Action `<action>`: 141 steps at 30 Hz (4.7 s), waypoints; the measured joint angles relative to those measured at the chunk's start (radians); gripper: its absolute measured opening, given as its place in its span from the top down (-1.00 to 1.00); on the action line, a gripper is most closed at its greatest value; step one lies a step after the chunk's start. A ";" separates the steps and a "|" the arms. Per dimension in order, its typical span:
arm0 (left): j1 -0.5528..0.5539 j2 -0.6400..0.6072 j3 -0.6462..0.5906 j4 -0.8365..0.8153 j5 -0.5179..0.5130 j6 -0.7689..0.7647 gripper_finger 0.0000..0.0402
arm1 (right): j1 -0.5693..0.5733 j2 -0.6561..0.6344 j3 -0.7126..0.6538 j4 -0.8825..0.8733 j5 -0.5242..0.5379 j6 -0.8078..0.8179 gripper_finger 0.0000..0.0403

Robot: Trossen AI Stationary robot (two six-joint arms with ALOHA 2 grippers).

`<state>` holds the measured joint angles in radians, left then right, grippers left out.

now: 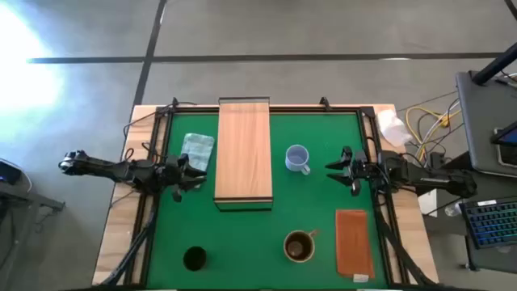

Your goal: Stack small to large cups/mugs on shelf

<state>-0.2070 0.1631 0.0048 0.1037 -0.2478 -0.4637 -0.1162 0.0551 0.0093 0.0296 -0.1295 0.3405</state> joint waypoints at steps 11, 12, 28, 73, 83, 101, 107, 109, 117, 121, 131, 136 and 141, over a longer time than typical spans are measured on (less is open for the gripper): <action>0.000 0.000 0.000 0.000 0.000 0.000 0.42 | 0.000 0.000 0.000 0.000 0.000 0.000 0.14; 0.000 0.000 0.000 0.000 0.000 0.000 0.42 | 0.000 0.000 0.000 0.000 0.000 0.000 0.14; 0.000 0.000 0.000 0.000 0.000 0.000 0.42 | 0.000 0.000 0.000 0.000 0.000 0.000 0.14; 0.000 0.000 0.000 0.001 0.000 0.000 0.42 | -0.037 0.801 0.917 -0.908 0.716 0.704 0.18; 0.000 0.000 0.000 0.000 0.000 0.000 0.42 | -0.068 1.218 1.126 -1.028 0.557 0.628 0.21; 0.000 0.000 0.000 0.000 0.000 0.000 0.42 | -0.175 1.538 1.133 -0.954 0.287 0.383 -0.01; 0.000 0.000 0.000 0.000 0.000 0.000 0.42 | -0.187 1.555 1.098 -0.894 0.260 0.356 0.39; 0.000 0.000 0.000 0.000 0.001 0.000 0.42 | -0.186 1.565 1.091 -0.892 0.260 0.333 0.59; 0.000 0.000 0.000 0.000 0.000 0.000 0.42 | -0.180 1.540 1.277 -1.079 0.303 0.090 0.95; 0.000 0.000 0.000 0.000 0.000 0.000 0.42 | -0.144 1.559 1.518 -1.232 0.386 -0.068 0.95; 0.000 0.000 0.000 0.000 0.000 0.000 0.42 | -0.189 1.817 2.156 -1.258 0.332 -0.375 0.95; 0.000 0.001 0.000 0.001 0.000 0.000 0.42 | -0.266 1.975 2.298 -1.204 0.271 -0.479 0.96; 0.000 0.001 0.000 0.000 0.001 0.000 0.42 | -0.308 2.021 2.250 -1.145 0.228 -0.463 0.96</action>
<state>-0.2070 0.1638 0.0048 0.1036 -0.2466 -0.4637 -0.4244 2.0764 2.2595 -1.1157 0.0982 -0.1227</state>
